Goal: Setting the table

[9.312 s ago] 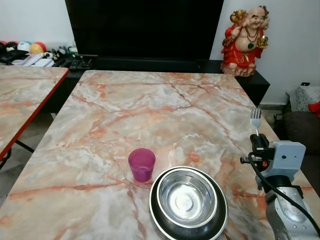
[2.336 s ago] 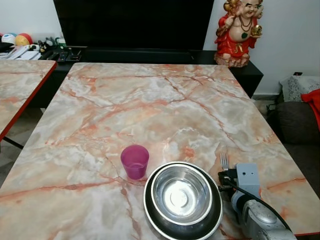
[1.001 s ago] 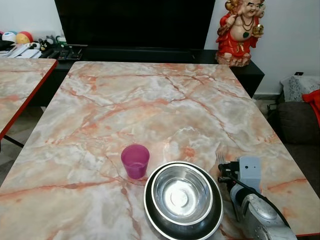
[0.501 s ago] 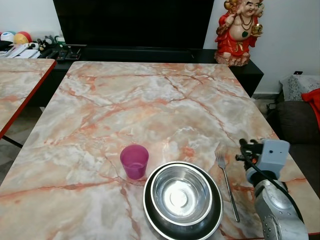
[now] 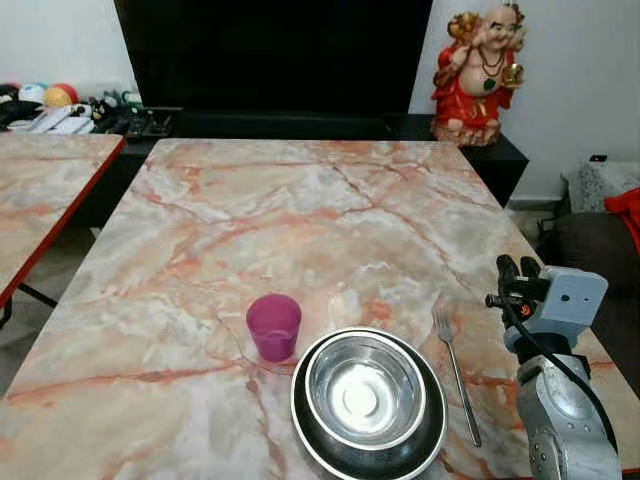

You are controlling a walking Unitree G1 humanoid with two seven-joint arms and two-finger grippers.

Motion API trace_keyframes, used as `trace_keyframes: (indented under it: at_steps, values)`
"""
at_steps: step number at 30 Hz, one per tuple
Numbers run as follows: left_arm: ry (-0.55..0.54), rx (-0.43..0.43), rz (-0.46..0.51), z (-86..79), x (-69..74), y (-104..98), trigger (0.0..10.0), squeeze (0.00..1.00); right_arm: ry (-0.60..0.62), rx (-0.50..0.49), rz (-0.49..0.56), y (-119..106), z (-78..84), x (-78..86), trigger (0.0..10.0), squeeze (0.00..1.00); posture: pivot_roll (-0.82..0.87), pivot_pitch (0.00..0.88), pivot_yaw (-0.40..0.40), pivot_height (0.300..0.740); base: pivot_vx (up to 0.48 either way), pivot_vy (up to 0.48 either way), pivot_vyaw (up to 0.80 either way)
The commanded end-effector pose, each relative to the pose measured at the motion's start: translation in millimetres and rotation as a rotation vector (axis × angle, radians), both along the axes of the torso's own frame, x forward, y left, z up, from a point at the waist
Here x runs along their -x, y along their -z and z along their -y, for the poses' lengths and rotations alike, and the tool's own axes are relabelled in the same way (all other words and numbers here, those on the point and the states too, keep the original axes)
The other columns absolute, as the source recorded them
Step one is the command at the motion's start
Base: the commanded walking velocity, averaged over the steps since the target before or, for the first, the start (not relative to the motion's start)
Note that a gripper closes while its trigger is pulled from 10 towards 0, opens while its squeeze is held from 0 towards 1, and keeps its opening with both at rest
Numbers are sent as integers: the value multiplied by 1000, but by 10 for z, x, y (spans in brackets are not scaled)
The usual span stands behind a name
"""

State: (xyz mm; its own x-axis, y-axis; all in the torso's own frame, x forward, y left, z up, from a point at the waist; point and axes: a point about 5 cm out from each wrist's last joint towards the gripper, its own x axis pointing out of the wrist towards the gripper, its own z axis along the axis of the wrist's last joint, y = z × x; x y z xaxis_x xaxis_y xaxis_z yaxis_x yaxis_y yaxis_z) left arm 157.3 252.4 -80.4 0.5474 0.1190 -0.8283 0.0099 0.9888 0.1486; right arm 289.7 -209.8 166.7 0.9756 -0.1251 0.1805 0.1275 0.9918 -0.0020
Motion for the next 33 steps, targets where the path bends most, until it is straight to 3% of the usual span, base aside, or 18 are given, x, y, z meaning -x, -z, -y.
trace_keyframes:
  at_steps: [1,8,11,21,33]
  values:
    - [-26,6,-34,-16,86,35,10000,0,-9,6,6,19,-10,6,10000,0,-88,0,-11,740,0,0,800]
    - [-24,8,-22,-1,40,21,10000,0,-26,-25,18,40,-70,-14,10000,0,-76,0,-8,740,0,0,800]
    - [-25,4,-22,-21,45,17,10000,0,-9,-65,11,73,-59,-24,10000,0,-70,0,-9,740,0,0,0]
    - [-35,5,-19,-77,83,11,10000,0,20,-68,-3,157,-19,67,10000,0,-78,15,-1,740,0,0,0]
    - [-39,0,-28,-105,116,15,10000,0,-16,-52,-17,186,-98,81,10000,0,-47,57,-4,740,0,457,0]
